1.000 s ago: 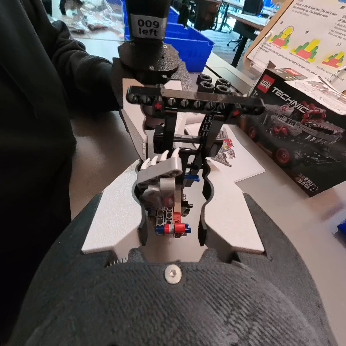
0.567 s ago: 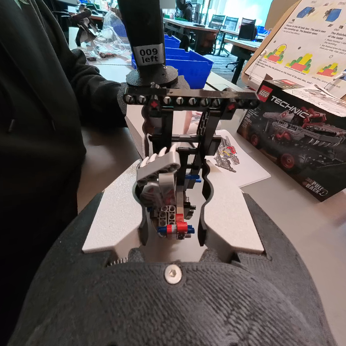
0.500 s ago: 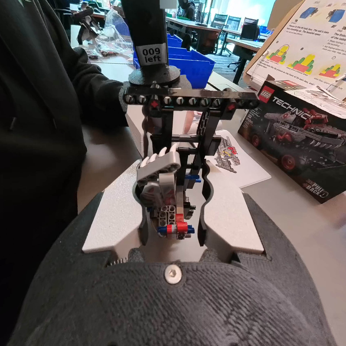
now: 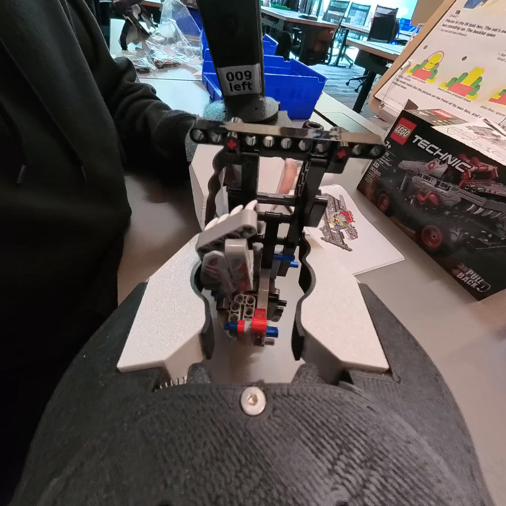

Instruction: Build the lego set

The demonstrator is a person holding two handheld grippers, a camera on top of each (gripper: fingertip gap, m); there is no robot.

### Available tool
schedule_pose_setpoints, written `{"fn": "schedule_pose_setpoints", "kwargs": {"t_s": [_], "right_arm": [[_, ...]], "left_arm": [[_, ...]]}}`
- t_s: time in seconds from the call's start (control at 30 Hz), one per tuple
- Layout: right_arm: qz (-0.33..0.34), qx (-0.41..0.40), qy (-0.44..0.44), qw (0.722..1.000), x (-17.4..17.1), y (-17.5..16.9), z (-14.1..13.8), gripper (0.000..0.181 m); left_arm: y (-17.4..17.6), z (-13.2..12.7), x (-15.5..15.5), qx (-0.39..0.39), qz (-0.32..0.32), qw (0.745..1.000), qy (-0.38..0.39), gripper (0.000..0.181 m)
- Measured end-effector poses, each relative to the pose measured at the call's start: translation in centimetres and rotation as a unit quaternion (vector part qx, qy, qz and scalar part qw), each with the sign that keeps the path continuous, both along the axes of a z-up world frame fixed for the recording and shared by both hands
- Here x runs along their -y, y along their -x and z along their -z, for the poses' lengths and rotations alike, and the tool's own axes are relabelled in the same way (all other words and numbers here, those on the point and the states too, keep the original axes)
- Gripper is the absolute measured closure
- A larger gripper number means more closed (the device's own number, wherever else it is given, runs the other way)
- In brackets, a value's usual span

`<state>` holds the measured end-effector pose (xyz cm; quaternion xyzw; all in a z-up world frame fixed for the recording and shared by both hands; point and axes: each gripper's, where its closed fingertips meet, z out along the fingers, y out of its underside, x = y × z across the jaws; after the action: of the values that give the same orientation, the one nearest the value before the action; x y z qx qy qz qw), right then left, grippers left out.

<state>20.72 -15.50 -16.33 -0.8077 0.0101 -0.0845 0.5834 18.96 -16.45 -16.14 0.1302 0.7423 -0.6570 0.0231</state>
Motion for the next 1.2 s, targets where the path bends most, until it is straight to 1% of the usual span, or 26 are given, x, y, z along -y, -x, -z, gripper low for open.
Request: {"fn": "schedule_pose_setpoints", "kwargs": {"t_s": [0.13, 0.23, 0.37, 0.5, 0.57, 0.77, 1.0, 1.1, 1.2], "right_arm": [[-0.013, -0.006, 0.001, 1.000, -0.2, 0.3, -0.1, 0.115], [-0.004, -0.001, 0.006, 1.000, -0.2, -0.1, 0.1, 0.117], [0.008, -0.005, 0.006, 1.000, -0.2, -0.7, 0.1, 0.120], [0.012, -0.009, 0.010, 1.000, -0.3, -1.0, 0.3, 0.120], [0.017, -0.007, 0.027, 0.999, -0.3, -1.3, 0.8, 0.120], [0.027, -0.024, 0.014, 0.999, -0.2, -1.6, 0.7, 0.121], [0.024, -0.015, 0.031, 0.999, -0.4, -1.5, 0.8, 0.121], [0.022, -0.030, 0.030, 0.999, -0.5, -1.5, 0.8, 0.121], [0.022, -0.042, 0.026, 0.999, -0.5, -1.6, 0.7, 0.121]], "left_arm": [[-0.3, 0.5, -0.1, 0.014, 0.004, 1.000, 0.004, 0.154], [-0.6, 0.5, -0.1, 0.006, -0.002, 1.000, 0.011, 0.159], [-1.0, 0.5, 0.1, 0.024, -0.019, 1.000, -0.002, 0.159], [-1.4, 0.6, 0.1, 0.010, -0.034, 0.999, 0.002, 0.159], [-1.7, 1.1, 0.1, 0.008, -0.041, 0.999, -0.009, 0.159], [-1.8, 1.1, 0.2, -0.015, -0.036, 0.999, -0.008, 0.160], [-1.9, 1.0, 0.0, -0.028, -0.032, 0.999, -0.004, 0.161], [-1.9, 1.0, 0.0, -0.036, -0.029, 0.999, 0.000, 0.161], [-2.0, 0.9, -0.1, -0.021, -0.031, 0.999, 0.007, 0.160]]}}
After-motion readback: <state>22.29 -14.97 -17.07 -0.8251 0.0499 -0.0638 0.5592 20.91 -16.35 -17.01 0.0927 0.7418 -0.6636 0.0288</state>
